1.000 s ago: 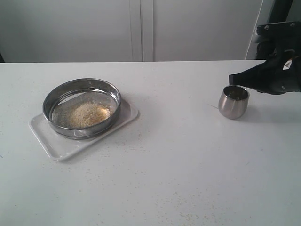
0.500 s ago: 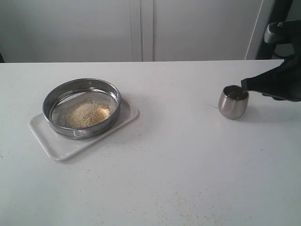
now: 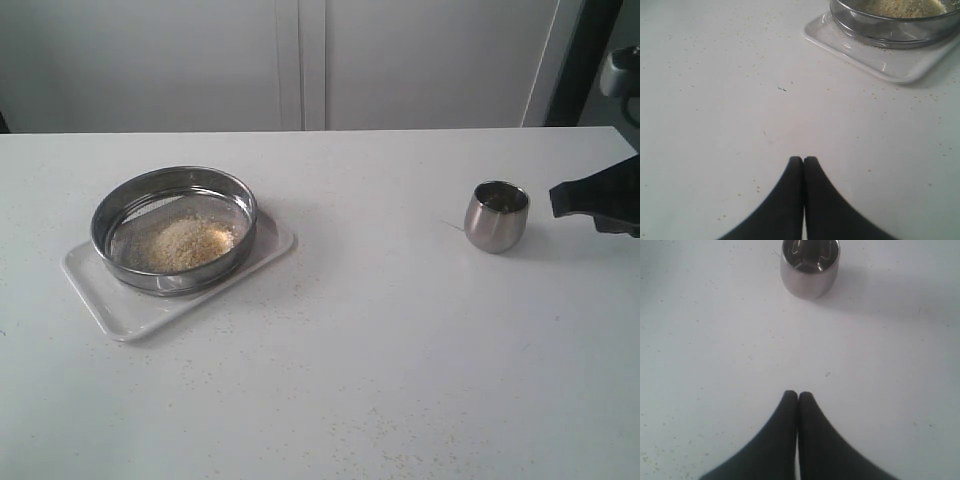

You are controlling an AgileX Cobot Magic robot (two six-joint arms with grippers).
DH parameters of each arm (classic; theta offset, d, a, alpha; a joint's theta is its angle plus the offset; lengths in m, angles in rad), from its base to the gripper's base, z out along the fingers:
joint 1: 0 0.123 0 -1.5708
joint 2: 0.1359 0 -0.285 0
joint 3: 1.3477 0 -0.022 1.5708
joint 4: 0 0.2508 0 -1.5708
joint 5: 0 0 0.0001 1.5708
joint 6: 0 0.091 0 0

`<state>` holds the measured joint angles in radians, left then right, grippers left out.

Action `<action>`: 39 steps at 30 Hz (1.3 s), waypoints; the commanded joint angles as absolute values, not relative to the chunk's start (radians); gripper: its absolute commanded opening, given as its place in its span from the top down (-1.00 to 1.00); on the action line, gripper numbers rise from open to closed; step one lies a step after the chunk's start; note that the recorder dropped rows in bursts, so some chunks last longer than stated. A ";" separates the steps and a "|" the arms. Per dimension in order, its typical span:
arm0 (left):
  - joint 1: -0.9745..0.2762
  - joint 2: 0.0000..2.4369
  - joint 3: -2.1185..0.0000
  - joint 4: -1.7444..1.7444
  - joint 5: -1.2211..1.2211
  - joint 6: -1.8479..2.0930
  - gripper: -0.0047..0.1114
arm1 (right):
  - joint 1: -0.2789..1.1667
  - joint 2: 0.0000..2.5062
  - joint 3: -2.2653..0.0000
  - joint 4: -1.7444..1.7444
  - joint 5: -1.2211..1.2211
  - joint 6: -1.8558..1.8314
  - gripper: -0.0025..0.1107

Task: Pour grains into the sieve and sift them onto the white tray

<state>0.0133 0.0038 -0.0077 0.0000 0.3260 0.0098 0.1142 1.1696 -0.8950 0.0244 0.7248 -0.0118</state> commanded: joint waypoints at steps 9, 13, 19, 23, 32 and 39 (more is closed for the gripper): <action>0.015 0.000 0.000 0.000 0.333 0.000 0.92 | 0.109 0.906 -0.826 0.030 0.923 -0.021 0.96; 0.015 0.000 0.000 0.000 0.333 0.000 0.92 | 0.109 0.810 -0.772 0.030 0.942 -0.019 0.96; 0.015 0.000 0.000 0.000 0.333 0.000 0.92 | 0.109 0.733 -0.729 0.030 0.938 -0.019 0.96; 0.015 0.000 0.000 0.000 0.333 0.000 0.92 | 0.109 0.721 -0.727 0.030 0.931 -0.019 0.96; 0.015 0.000 0.000 0.000 0.333 0.000 0.92 | 0.109 0.721 -0.727 0.030 0.927 -0.011 0.96; 0.015 0.000 0.000 0.000 0.333 0.000 0.92 | 0.109 0.721 -0.727 0.030 0.927 -0.011 0.96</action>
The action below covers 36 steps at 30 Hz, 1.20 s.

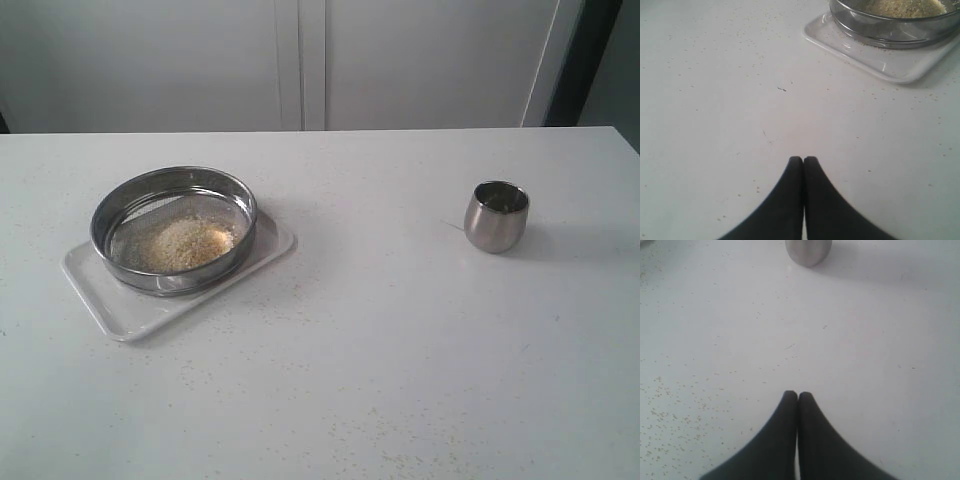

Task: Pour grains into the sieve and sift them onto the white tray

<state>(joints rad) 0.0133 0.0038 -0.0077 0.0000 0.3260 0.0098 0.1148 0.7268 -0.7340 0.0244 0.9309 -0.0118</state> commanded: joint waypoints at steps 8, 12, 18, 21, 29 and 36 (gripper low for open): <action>0.015 0.000 0.000 0.000 0.333 0.000 0.92 | 0.109 0.721 -0.727 0.030 0.927 -0.011 0.96; 0.015 0.000 0.000 0.000 0.333 0.000 0.92 | 0.109 0.721 -0.727 0.030 0.927 -0.011 0.96; 0.015 0.000 0.000 0.000 0.333 0.000 0.92 | 0.109 0.721 -0.727 0.030 0.927 -0.011 0.96; 0.015 0.000 0.000 0.000 0.333 0.000 0.92 | 0.109 0.721 -0.727 0.030 0.927 -0.011 0.96; 0.015 0.000 0.000 0.000 0.287 0.000 0.92 | 0.109 0.721 -0.727 0.030 0.927 -0.011 0.96; 0.015 0.000 0.000 0.000 0.101 0.000 0.92 | 0.109 0.721 -0.727 0.030 0.927 -0.011 0.96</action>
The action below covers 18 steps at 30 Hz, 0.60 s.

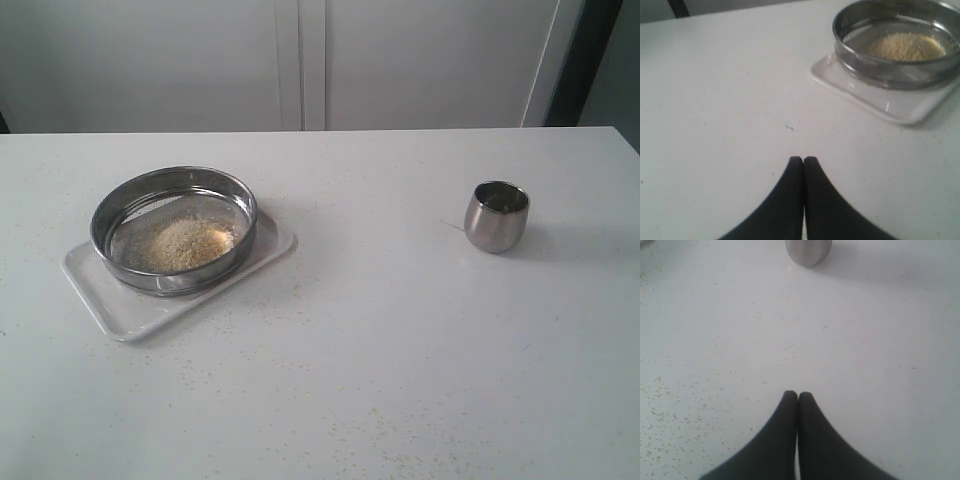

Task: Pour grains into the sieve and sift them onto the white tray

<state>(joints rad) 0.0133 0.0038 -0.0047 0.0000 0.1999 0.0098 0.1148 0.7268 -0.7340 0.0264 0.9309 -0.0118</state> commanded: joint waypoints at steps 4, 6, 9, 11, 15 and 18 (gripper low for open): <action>0.015 0.000 0.000 0.006 0.055 0.000 0.92 | 0.109 0.721 -0.727 0.030 0.927 -0.011 0.96; 0.015 0.000 0.000 0.006 0.041 0.000 0.92 | 0.109 0.721 -0.727 0.030 0.927 -0.011 0.96; 0.015 0.000 0.000 0.006 0.007 0.000 0.92 | 0.109 0.721 -0.727 0.030 0.927 -0.011 0.96; 0.015 0.000 0.000 0.006 -0.042 0.000 0.92 | 0.109 0.721 -0.727 0.030 0.927 -0.011 0.96; 0.015 0.000 0.000 0.006 -0.059 0.000 0.92 | 0.109 0.721 -0.727 0.030 0.927 -0.011 0.96; 0.015 0.000 0.000 0.000 -0.078 0.000 0.92 | 0.109 0.721 -0.727 0.030 0.927 -0.011 0.96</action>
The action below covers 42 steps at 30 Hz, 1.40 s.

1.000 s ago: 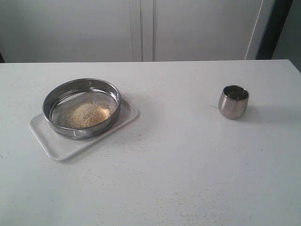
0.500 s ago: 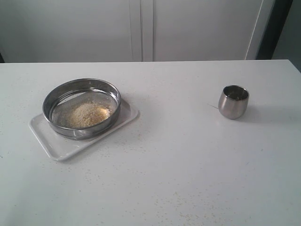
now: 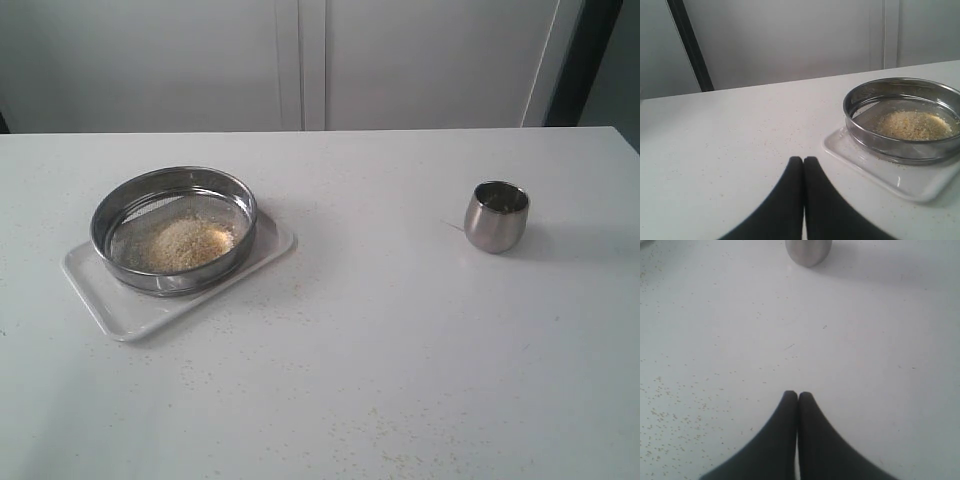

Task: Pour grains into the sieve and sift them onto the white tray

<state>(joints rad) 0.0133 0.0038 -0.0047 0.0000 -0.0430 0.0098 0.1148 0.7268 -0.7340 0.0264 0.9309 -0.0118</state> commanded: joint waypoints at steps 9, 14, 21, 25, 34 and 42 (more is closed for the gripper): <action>0.015 0.000 0.000 -0.028 -0.105 -0.011 0.92 | 0.109 0.721 -0.727 0.030 0.927 -0.011 0.96; 0.015 0.026 -0.040 -0.028 -0.078 -0.026 0.92 | 0.109 0.721 -0.727 0.030 0.927 -0.011 0.96; 0.015 0.160 -0.172 -0.027 -0.049 -0.020 0.92 | 0.109 0.721 -0.727 0.030 0.927 -0.011 0.96; 0.015 0.241 -0.246 -0.025 0.013 -0.019 0.92 | 0.109 0.721 -0.727 0.030 0.927 -0.011 0.96; 0.015 0.333 -0.314 -0.025 0.043 -0.019 0.92 | 0.109 0.721 -0.727 0.030 0.927 -0.011 0.96; 0.015 0.338 -0.314 -0.027 0.000 -0.035 0.92 | 0.109 0.721 -0.727 0.030 0.927 -0.011 0.96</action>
